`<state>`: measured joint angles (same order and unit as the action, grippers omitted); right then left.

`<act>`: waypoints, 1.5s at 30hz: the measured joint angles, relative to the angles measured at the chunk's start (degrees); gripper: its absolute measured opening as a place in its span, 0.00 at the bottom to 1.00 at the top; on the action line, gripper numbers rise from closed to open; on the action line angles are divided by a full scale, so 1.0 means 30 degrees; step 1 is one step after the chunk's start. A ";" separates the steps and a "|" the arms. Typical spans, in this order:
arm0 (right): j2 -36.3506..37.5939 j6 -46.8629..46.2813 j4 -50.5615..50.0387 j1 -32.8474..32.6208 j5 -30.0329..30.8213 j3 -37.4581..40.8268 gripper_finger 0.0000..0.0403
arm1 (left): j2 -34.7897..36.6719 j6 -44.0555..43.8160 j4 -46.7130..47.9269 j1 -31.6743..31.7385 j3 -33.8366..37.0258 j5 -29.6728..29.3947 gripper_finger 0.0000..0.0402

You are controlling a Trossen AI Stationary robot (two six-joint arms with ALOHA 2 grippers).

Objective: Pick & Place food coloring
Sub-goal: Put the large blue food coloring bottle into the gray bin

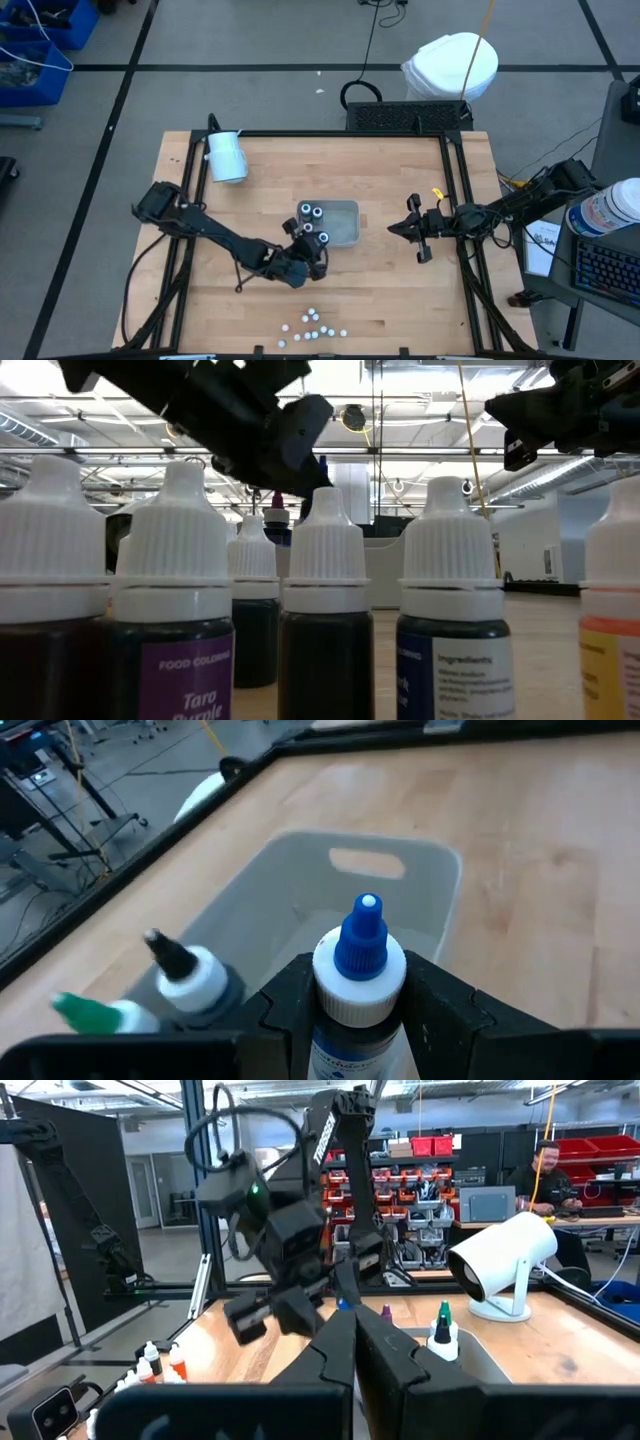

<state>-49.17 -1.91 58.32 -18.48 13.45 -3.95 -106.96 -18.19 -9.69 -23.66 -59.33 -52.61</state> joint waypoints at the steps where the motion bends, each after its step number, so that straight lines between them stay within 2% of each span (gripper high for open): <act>1: 0.0000 0.0000 0.0007 0.0000 0.0000 0.0000 0.00 | -0.0205 0.0001 -0.0304 0.0032 0.0000 0.0001 0.32; 5: 0.0000 0.0000 -0.0006 0.0000 0.0000 0.0000 0.00 | -0.0588 -0.0360 -0.1154 0.0125 -0.0015 -0.0185 0.32; 16: 0.0000 0.0000 -0.0015 0.0000 0.0000 -0.0006 0.00 | -0.0653 -0.0747 -0.1036 0.0116 0.0000 -0.0906 0.32; 24: 0.0001 0.0000 0.0030 0.0000 0.0000 0.0000 0.00 | -0.0653 -0.2559 -0.0782 0.0049 0.0000 -0.0998 0.32; 45: 0.0000 0.0372 0.0023 0.0000 -0.0037 0.0000 0.00 | -0.0646 -0.2618 -0.0848 -0.0124 0.0000 -0.1838 0.32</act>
<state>-49.17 -0.80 58.39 -18.48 13.34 -3.95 -108.90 -26.04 -12.23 -24.03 -59.33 -58.13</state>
